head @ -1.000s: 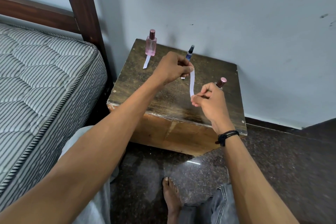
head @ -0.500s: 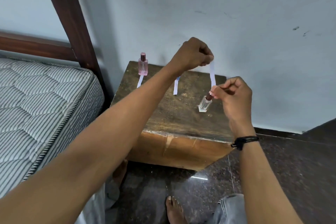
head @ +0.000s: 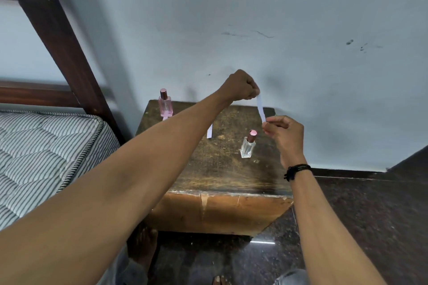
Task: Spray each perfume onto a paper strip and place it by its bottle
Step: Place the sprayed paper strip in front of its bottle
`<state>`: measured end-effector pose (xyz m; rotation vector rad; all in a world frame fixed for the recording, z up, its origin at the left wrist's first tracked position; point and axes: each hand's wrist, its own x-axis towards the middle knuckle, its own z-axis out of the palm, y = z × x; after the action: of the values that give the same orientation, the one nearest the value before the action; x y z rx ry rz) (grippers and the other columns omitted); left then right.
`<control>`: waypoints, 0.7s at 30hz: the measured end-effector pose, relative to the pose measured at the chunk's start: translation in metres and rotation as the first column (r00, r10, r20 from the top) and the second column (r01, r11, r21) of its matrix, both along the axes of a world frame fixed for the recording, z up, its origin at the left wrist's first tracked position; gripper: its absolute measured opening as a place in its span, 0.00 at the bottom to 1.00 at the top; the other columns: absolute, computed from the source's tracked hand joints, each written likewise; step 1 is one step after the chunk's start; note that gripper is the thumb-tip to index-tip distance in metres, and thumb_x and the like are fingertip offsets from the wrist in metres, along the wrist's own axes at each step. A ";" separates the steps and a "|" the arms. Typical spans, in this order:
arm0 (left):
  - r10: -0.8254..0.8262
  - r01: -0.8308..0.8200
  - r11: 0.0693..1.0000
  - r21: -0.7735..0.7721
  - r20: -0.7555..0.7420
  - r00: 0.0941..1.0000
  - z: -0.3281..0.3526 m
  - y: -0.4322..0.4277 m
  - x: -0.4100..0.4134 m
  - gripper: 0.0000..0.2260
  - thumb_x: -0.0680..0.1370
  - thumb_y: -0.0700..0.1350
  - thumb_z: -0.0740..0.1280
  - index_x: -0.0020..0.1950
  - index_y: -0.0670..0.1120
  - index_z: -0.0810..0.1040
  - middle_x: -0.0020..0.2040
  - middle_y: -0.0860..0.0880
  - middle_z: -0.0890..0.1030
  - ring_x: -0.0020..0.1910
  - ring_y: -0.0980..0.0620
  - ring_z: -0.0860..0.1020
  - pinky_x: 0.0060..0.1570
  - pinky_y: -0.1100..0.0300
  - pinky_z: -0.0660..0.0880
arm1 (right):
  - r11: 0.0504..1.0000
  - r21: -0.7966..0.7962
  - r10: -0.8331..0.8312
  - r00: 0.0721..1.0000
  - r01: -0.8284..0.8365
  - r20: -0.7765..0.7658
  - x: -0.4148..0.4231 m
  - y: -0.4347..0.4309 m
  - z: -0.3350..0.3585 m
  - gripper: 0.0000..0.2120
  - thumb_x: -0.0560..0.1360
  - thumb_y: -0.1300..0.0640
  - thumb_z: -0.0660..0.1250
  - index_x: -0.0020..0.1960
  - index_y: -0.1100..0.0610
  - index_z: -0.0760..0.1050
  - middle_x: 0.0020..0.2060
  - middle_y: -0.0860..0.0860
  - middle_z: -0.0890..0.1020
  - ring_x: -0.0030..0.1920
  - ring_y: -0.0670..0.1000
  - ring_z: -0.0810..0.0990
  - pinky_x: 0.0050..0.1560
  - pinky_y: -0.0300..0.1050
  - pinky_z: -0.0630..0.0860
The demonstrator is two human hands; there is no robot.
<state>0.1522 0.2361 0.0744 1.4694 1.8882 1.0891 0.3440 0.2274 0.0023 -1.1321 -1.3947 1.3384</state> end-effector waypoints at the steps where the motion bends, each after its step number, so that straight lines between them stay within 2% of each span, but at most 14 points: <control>1: -0.006 0.006 1.000 -0.012 0.014 1.000 -0.007 0.003 0.001 0.05 0.74 0.34 0.72 0.47 0.35 0.85 0.41 0.37 0.85 0.38 0.48 0.80 0.49 0.54 0.80 | 1.000 -0.025 0.010 1.000 -0.010 -0.023 0.000 0.000 -0.004 0.09 0.72 0.71 0.75 0.44 0.58 0.84 0.40 0.56 0.87 0.44 0.54 0.86 0.50 0.46 0.84; 5: -0.001 0.003 0.998 -0.057 0.046 0.999 -0.029 0.014 0.005 0.04 0.73 0.34 0.74 0.48 0.36 0.86 0.40 0.41 0.84 0.35 0.53 0.79 0.43 0.58 0.79 | 0.996 -0.087 0.010 0.999 -0.014 -0.042 0.000 0.001 -0.020 0.06 0.73 0.71 0.75 0.47 0.63 0.84 0.41 0.56 0.86 0.44 0.52 0.87 0.49 0.44 0.85; 9: -0.004 0.008 0.995 -0.098 0.044 0.999 -0.046 0.024 0.006 0.06 0.74 0.36 0.75 0.49 0.35 0.85 0.44 0.39 0.85 0.39 0.50 0.81 0.47 0.55 0.81 | 0.988 -0.150 -0.025 1.000 0.024 -0.006 -0.001 0.007 -0.033 0.06 0.74 0.71 0.74 0.48 0.63 0.84 0.45 0.56 0.85 0.46 0.53 0.86 0.45 0.39 0.84; 13: -0.006 0.008 0.992 -0.125 0.017 1.000 -0.059 0.034 0.007 0.05 0.73 0.35 0.75 0.47 0.33 0.85 0.37 0.42 0.84 0.32 0.52 0.79 0.42 0.57 0.80 | 0.983 -0.177 -0.047 0.998 0.055 0.050 -0.003 0.014 -0.046 0.06 0.75 0.70 0.74 0.46 0.61 0.85 0.47 0.58 0.86 0.47 0.55 0.87 0.48 0.44 0.85; 16: -0.018 0.018 0.987 -0.157 0.004 1.000 -0.067 0.039 0.009 0.05 0.72 0.35 0.74 0.45 0.34 0.85 0.40 0.38 0.85 0.34 0.50 0.80 0.48 0.53 0.81 | 0.982 -0.158 -0.084 0.990 0.102 0.117 -0.004 0.019 -0.053 0.08 0.75 0.69 0.74 0.43 0.57 0.85 0.45 0.56 0.86 0.45 0.54 0.88 0.50 0.46 0.85; 19: -0.014 0.015 0.986 -0.165 0.007 1.000 -0.074 0.043 0.011 0.06 0.70 0.34 0.74 0.43 0.31 0.84 0.36 0.39 0.85 0.29 0.55 0.79 0.47 0.50 0.82 | 0.981 -0.099 -0.145 0.969 0.167 0.202 -0.006 0.025 -0.060 0.11 0.75 0.67 0.75 0.39 0.52 0.84 0.42 0.52 0.87 0.43 0.52 0.88 0.48 0.44 0.85; 21: -0.015 0.015 0.985 -0.172 0.001 1.000 -0.077 0.046 0.012 0.08 0.70 0.34 0.74 0.43 0.29 0.83 0.37 0.38 0.84 0.29 0.54 0.78 0.44 0.51 0.81 | 0.982 -0.037 -0.170 0.947 0.187 0.274 -0.008 0.028 -0.064 0.13 0.75 0.65 0.75 0.37 0.48 0.83 0.40 0.48 0.86 0.42 0.50 0.87 0.49 0.45 0.85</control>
<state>0.1637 0.2817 -0.0027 1.3840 1.9166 0.8941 0.3361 0.2556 -0.0614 -1.4911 -1.4099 1.1362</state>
